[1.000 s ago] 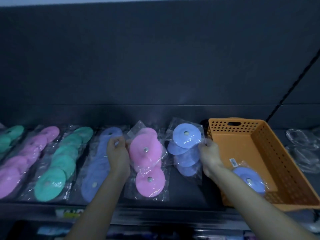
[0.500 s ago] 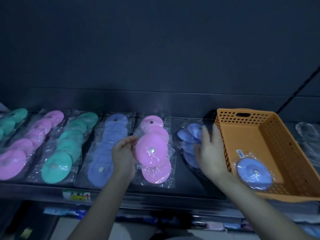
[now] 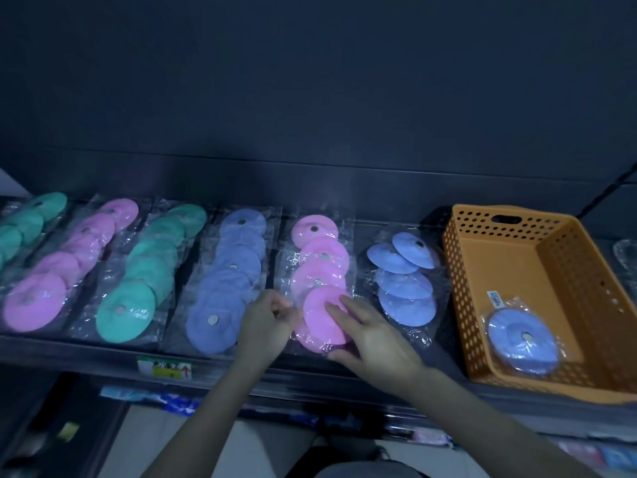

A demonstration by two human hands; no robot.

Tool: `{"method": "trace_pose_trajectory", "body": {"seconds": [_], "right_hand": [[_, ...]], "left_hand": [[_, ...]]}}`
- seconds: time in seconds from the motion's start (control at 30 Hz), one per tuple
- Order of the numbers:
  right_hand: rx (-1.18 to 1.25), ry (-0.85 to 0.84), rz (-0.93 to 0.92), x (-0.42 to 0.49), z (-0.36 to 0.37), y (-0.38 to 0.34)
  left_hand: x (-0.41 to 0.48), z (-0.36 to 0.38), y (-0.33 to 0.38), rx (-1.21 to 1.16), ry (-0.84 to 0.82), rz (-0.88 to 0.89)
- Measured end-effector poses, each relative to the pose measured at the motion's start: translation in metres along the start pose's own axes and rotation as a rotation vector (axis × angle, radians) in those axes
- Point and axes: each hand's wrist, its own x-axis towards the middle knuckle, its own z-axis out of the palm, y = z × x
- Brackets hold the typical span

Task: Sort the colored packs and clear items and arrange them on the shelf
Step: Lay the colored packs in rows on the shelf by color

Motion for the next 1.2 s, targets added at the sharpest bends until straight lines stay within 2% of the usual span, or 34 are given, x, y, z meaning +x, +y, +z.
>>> {"method": "trace_pose_trajectory", "body": {"seconds": [0.17,0.33,0.43,0.53,0.67,0.8,0.9,1.0,1.2], "right_hand": [[-0.029,0.024,-0.048,0.011,0.0,0.005],[0.015,0.104,-0.019,0.017,-0.012,-0.005],[-0.044,0.192,-0.11,0.003,-0.011,-0.01],[-0.048,0.181,-0.167,-0.007,-0.01,-0.009],[-0.006,0.241,-0.085,-0.006,-0.015,-0.001],[0.171,0.241,0.215,0.0,-0.01,-0.001],[0.239,0.16,0.407,0.009,-0.008,0.002],[0.322,0.137,0.423,0.017,-0.007,0.0],[0.571,0.277,0.411,0.018,-0.009,-0.003]], "left_hand": [[0.008,0.002,-0.003,0.115,-0.029,0.002],[0.019,0.002,0.007,-0.075,-0.086,-0.084],[0.016,0.002,0.006,-0.097,-0.098,-0.099],[0.017,0.001,0.001,-0.047,-0.067,-0.078],[0.014,-0.002,0.003,0.133,-0.041,0.08],[0.013,-0.004,0.004,0.311,-0.021,0.214],[0.012,-0.004,0.004,0.355,-0.031,0.225],[0.014,-0.003,0.003,0.327,-0.067,0.122],[0.016,-0.006,0.005,0.151,-0.094,0.085]]}}
